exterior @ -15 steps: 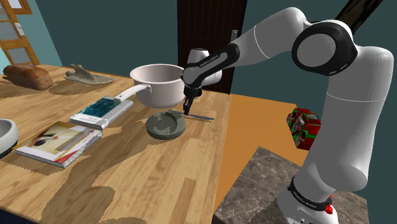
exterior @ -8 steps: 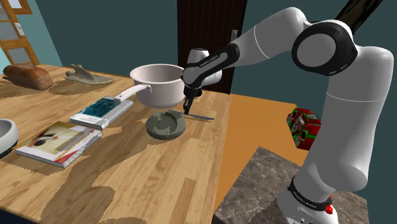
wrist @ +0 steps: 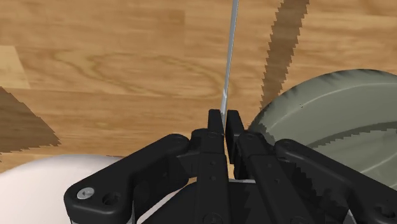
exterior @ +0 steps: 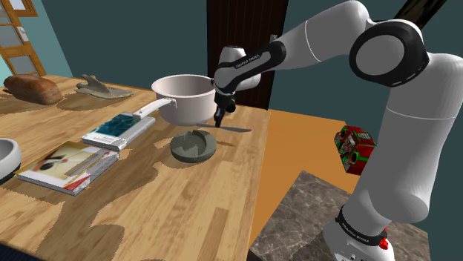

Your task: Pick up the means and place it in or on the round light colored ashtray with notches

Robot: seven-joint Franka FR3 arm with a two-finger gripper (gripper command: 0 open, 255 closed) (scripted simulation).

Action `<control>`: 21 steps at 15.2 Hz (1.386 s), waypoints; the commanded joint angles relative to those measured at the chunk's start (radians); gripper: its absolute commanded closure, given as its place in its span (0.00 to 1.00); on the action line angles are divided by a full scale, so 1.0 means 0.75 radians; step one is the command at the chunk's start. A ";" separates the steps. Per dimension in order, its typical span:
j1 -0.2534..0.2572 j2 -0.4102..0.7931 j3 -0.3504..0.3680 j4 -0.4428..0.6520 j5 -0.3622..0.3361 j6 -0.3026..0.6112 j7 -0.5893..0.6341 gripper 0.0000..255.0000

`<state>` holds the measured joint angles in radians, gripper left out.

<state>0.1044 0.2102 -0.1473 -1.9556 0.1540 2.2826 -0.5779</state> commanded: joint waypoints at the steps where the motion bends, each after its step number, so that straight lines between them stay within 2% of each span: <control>1: 0.000 -0.012 -0.002 0.022 -0.005 -0.031 0.006 1.00; 14: 0.002 -0.086 -0.008 0.146 -0.036 -0.227 0.038 1.00; 21: 0.120 -0.022 0.069 0.278 -0.075 -0.277 0.256 1.00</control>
<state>0.1795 0.1864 -0.1046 -1.7588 0.1032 2.0782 -0.4134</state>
